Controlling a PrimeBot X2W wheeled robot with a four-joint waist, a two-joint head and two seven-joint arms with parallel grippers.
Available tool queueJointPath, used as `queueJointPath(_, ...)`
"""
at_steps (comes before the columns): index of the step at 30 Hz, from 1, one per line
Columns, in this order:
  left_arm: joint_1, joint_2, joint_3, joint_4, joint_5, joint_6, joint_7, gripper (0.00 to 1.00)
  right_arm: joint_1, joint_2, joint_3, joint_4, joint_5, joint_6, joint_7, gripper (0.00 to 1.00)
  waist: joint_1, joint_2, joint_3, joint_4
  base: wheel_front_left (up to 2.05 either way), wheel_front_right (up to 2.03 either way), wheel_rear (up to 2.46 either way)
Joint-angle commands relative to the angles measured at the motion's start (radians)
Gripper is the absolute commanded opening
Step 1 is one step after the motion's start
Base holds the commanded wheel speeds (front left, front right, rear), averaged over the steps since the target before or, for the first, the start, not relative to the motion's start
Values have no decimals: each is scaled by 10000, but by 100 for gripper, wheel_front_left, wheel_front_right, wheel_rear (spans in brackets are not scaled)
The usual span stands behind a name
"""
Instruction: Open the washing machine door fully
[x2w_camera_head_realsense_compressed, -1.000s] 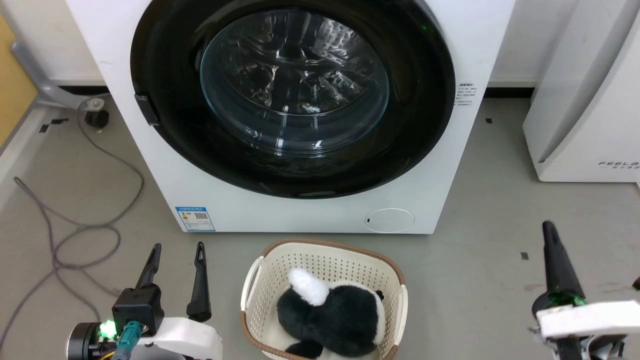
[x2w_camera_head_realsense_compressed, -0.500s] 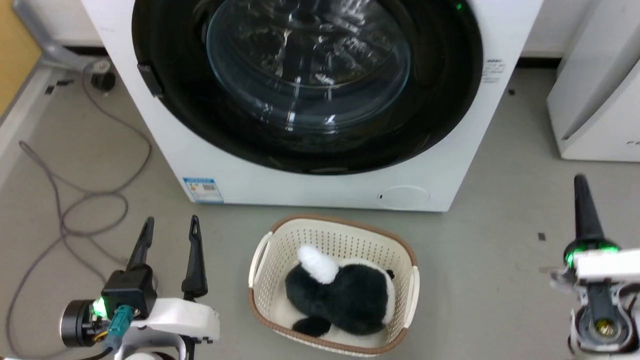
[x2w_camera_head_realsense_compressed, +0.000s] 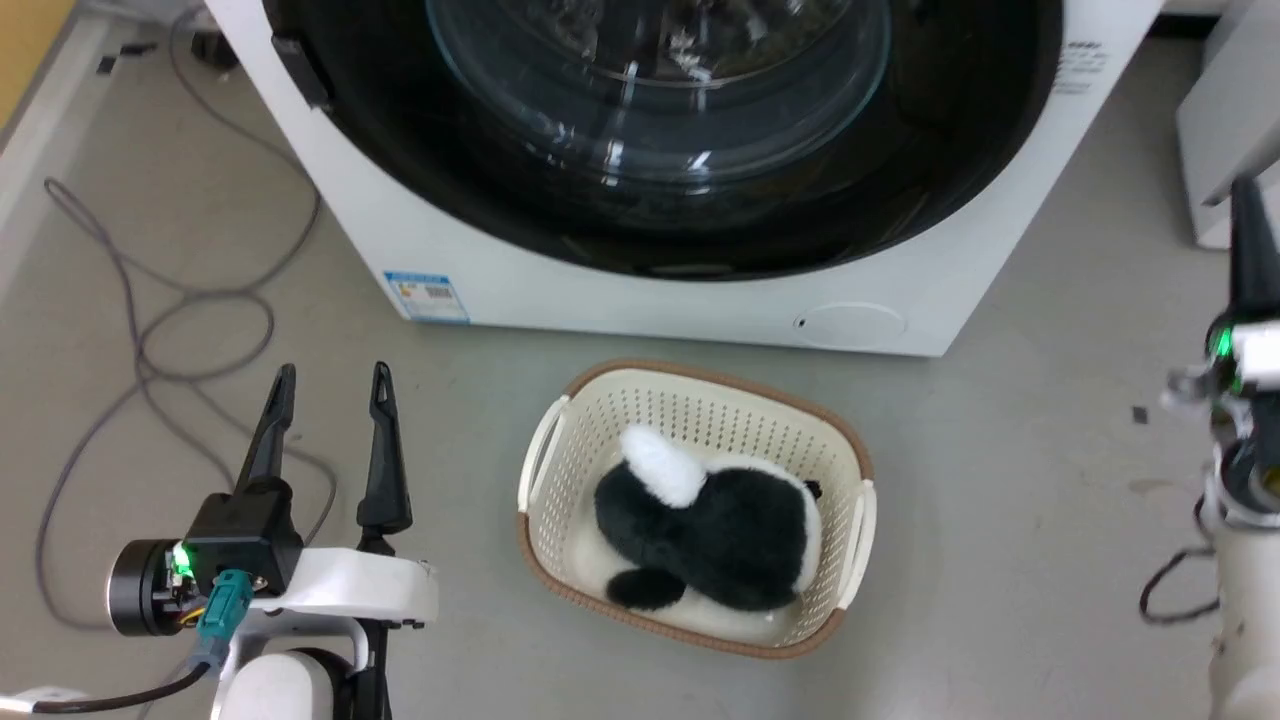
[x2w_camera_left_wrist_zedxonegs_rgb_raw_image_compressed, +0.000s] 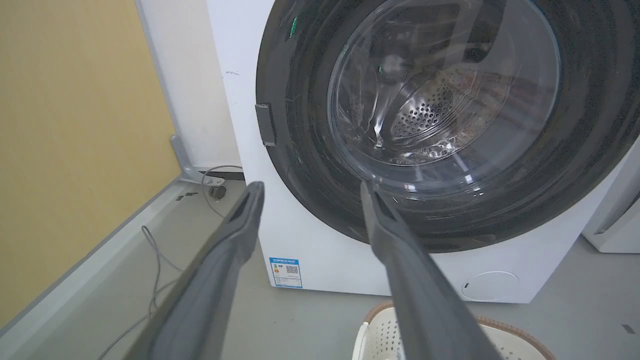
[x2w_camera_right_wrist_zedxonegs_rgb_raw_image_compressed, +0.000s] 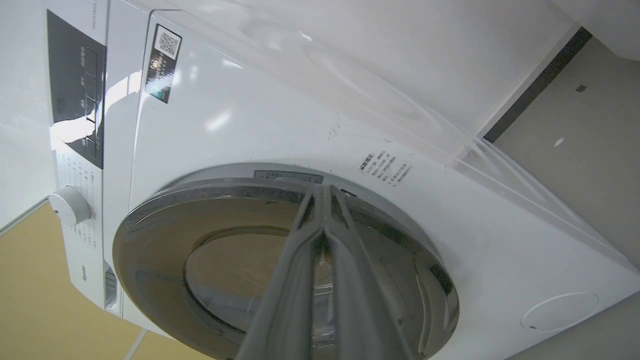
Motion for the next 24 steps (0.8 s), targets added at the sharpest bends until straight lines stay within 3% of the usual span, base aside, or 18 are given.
queueJointPath(1,-203,4,36,-60,-57,-15,-99,100,-513,-163,34,254,299,9,-14,0,-1,0,197,125,0,0,0)
queueJointPath(24,-955,0,-1,-190,-355,139,-545,100,-4955,-1486,1686,3292,957,10,408,0,-1,0,1726,805,0,0,0)
